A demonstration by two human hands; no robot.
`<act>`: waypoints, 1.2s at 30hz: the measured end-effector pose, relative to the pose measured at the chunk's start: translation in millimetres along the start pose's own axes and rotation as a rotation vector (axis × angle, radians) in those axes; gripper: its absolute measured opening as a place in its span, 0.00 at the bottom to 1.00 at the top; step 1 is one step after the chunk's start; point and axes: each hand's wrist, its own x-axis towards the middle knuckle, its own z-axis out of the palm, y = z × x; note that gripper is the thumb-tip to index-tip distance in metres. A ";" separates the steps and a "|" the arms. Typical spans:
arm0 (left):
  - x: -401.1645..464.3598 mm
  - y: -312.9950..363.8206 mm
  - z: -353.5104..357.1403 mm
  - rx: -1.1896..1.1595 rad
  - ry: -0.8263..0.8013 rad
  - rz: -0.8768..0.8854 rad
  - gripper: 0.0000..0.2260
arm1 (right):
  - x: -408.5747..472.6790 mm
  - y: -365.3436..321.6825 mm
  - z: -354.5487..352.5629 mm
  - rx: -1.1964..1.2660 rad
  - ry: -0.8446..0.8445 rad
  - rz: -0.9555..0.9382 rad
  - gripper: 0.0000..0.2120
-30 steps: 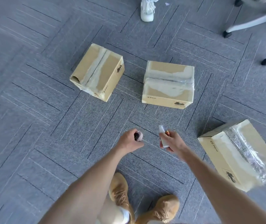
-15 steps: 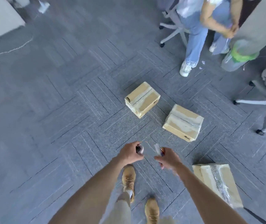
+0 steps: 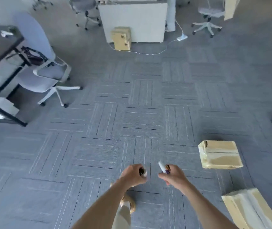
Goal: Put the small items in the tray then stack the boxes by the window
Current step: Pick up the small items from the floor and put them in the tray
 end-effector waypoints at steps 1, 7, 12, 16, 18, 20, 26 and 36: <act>-0.5 -20.5 -17.8 -0.023 0.028 -0.030 0.09 | 14.3 -25.7 13.3 -0.049 -0.038 -0.012 0.16; 25.2 -149.5 -139.1 -0.176 0.177 -0.235 0.08 | 117.0 -191.8 110.9 -0.253 -0.210 -0.066 0.18; 38.2 -239.7 -247.4 -0.308 0.260 -0.311 0.12 | 184.0 -318.8 183.7 -0.339 -0.296 -0.088 0.15; 44.3 -305.2 -328.8 -0.388 0.340 -0.372 0.14 | 229.2 -420.0 233.8 -0.419 -0.347 -0.142 0.14; 50.1 -337.4 -366.5 -0.409 0.381 -0.408 0.14 | 253.4 -467.0 259.4 -0.458 -0.375 -0.167 0.17; 58.0 -369.3 -405.6 -0.416 0.420 -0.445 0.13 | 280.1 -515.2 285.6 -0.499 -0.392 -0.198 0.17; 99.9 -464.3 -536.7 -0.515 0.562 -0.580 0.08 | 386.0 -661.1 367.0 -0.536 -0.493 -0.312 0.16; 141.2 -587.0 -774.9 -0.702 0.823 -0.738 0.09 | 514.7 -940.8 492.6 -0.562 -0.630 -0.457 0.12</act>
